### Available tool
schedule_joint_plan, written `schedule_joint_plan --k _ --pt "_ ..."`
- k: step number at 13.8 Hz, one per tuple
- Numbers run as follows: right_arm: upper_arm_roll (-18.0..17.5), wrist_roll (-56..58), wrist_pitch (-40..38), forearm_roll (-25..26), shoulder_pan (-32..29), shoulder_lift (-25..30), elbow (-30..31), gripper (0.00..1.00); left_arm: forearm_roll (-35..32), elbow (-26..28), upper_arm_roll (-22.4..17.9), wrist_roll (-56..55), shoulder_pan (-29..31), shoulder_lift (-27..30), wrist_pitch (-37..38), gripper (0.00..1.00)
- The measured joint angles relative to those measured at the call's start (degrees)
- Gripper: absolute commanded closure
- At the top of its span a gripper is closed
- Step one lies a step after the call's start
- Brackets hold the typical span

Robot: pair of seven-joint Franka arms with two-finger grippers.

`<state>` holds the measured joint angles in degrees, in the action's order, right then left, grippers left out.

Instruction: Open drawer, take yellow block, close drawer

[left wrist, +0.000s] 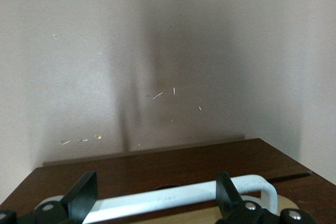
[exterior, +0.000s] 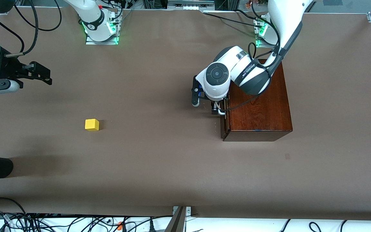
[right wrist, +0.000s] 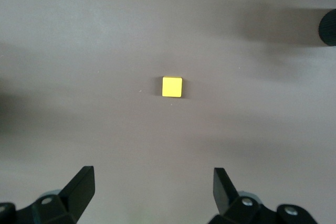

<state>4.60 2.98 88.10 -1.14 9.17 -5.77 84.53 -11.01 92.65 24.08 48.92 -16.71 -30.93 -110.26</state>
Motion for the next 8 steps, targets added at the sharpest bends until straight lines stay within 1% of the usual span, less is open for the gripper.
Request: schedule_joint_plan --k 2,3,4,6,8 --pt "0.0 0.0 0.14 0.0 0.0 0.0 0.0 0.0 1.15 -0.08 0.22 -3.05 0.04 1.71 0.14 0.0" --pt "0.0 0.0 0.16 0.0 0.0 0.0 0.0 0.0 3.16 -0.14 0.39 -5.34 0.02 2.95 1.02 0.0" --pt "0.0 0.0 0.17 0.0 0.0 0.0 0.0 0.0 4.89 -0.22 0.52 -7.98 0.01 4.55 2.81 0.0" --pt "0.01 0.0 0.2 0.0 -0.01 -0.01 0.0 0.0 5.62 -0.44 0.34 -14.75 0.34 8.69 6.7 0.0" --pt "0.02 0.0 0.22 0.0 -0.01 -0.01 -0.01 0.0 5.64 -1.12 -0.01 -19.59 2.99 13.37 10.6 0.0"
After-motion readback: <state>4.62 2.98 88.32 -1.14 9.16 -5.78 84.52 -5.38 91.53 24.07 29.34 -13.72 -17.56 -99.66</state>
